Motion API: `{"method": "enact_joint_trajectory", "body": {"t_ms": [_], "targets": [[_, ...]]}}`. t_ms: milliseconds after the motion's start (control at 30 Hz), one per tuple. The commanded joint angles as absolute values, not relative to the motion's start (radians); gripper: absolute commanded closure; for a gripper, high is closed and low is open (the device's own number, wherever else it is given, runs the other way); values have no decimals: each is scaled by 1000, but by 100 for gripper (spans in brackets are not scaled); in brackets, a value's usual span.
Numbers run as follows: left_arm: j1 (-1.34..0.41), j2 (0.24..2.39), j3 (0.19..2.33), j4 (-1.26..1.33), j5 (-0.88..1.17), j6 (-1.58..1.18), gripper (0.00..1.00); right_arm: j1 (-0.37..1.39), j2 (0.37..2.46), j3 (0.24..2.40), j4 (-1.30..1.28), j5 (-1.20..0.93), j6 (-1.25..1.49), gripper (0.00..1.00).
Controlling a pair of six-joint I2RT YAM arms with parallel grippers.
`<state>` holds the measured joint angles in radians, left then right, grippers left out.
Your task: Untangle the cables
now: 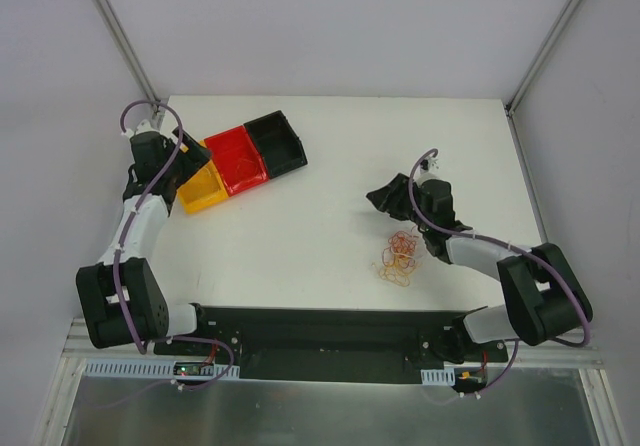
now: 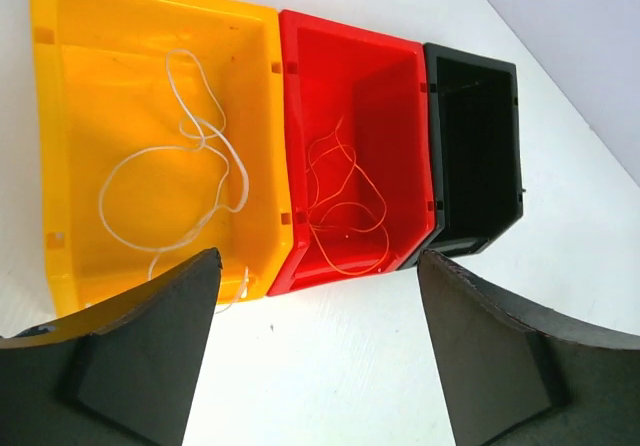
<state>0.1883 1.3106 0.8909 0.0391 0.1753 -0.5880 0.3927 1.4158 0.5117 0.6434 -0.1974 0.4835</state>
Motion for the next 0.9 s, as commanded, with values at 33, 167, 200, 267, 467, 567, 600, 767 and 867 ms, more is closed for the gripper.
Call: {"method": "enact_joint_trajectory", "body": {"t_ms": [33,167,200,267,467,567,600,767,867], "targets": [[212,1397,980,5,201,-551,24,416,1358,506,615,-94,431,44],[225,1464,1023,-55,264,-538,34,436,1385,520,630,-87,416,44],[222,1447,1019,-54,265,-549,34,437,1382,520,626,-89,410,44],[206,1408,1008,-46,273,-542,35,448,1342,509,600,-40,402,44],[123,1376,1008,-48,334,-489,33,453,1241,475,398,254,532,43],[83,1420,1052,-49,480,-466,33,457,1171,492,119,423,688,43],[59,1434,1066,-49,524,-466,33,463,1137,468,85,455,718,44],[-150,1531,1117,-48,725,-495,33,466,977,420,-124,522,811,45],[-277,1580,1132,-48,808,-491,32,468,948,411,-170,483,810,45]]}}
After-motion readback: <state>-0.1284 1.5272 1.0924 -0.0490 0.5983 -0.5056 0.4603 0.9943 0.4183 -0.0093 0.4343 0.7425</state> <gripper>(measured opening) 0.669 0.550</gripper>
